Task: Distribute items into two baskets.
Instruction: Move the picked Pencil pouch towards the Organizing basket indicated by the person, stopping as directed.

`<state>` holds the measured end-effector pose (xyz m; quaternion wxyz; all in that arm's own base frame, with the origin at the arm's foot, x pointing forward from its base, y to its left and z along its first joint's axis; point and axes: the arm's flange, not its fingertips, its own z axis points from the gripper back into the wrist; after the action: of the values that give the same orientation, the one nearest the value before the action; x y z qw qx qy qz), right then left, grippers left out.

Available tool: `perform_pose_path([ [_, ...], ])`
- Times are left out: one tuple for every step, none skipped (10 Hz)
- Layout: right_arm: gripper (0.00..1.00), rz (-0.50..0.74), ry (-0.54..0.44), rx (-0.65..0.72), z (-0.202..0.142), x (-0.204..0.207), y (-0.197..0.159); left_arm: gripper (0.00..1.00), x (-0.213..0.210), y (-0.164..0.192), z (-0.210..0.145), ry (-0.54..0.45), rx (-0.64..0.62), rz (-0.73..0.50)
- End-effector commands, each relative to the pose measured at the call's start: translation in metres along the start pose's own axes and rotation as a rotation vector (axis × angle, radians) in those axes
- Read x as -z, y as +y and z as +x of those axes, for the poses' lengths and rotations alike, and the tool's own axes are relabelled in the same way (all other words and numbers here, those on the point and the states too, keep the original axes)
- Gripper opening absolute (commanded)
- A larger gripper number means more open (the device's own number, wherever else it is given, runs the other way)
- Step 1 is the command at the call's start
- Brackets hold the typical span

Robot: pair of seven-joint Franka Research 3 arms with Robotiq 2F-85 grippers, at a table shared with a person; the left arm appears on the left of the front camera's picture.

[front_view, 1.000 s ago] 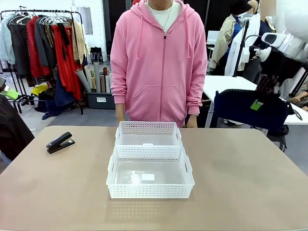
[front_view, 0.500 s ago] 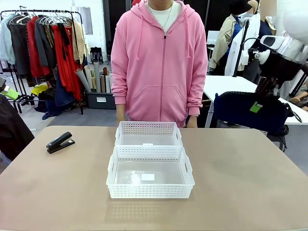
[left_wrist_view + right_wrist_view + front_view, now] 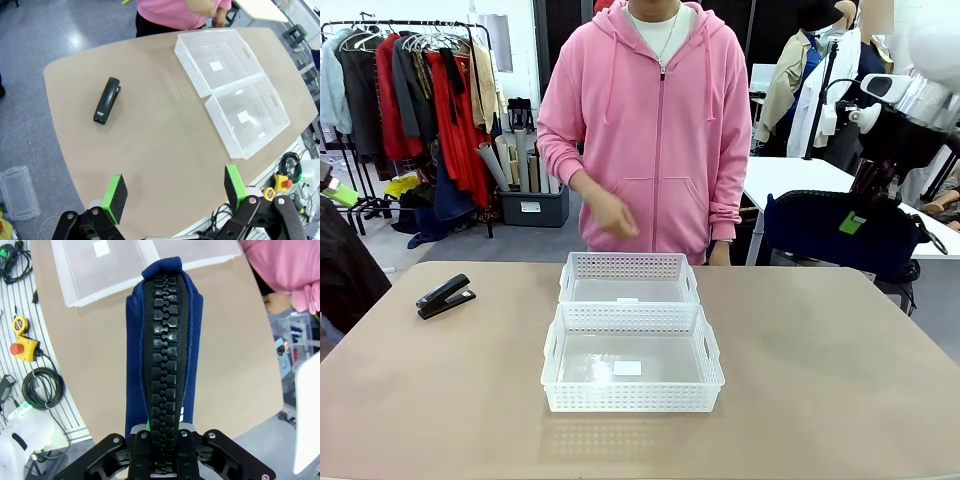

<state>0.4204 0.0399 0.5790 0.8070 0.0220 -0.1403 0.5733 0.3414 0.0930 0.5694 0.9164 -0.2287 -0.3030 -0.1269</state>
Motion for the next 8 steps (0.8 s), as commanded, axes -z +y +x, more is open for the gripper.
perform_pose_path([
  [0.00, -0.019, -0.002, 0.019, 0.0008, -0.0008, 0.0002, 1.00, 0.0000, 0.0005, -0.0004, 0.001, -0.002, 0.004],
  [0.00, -0.019, -0.002, 0.019, 0.0008, -0.0008, 0.0002, 1.00, 0.0000, 0.0005, -0.0004, 0.001, -0.002, 0.004],
  [0.00, -0.019, -0.002, 0.019, 0.0008, -0.0008, 0.0002, 1.00, 0.0000, 0.0005, -0.0004, 0.001, -0.002, 0.004],
  [0.00, -0.019, -0.002, 0.019, 0.0008, -0.0008, 0.0002, 1.00, 0.0000, 0.0005, -0.0004, 0.001, -0.002, 0.004],
  [0.00, -0.019, -0.002, 0.019, 0.0008, -0.0008, 0.0002, 1.00, 0.0000, 0.0005, -0.0004, 0.001, -0.002, 0.004],
  [0.00, -0.019, -0.002, 0.019, 0.0008, -0.0008, 0.0002, 1.00, 0.0000, 0.0005, -0.0004, 0.001, -0.002, 0.004],
  [0.00, -0.019, -0.002, 0.019, 0.0008, -0.0008, 0.0002, 1.00, 0.0000, 0.0005, -0.0004, 0.001, -0.002, 0.004],
  [0.00, -0.019, -0.002, 0.019, 0.0008, -0.0008, 0.0002, 1.00, 0.0000, 0.0005, -0.0004, 0.001, -0.002, 0.004],
])
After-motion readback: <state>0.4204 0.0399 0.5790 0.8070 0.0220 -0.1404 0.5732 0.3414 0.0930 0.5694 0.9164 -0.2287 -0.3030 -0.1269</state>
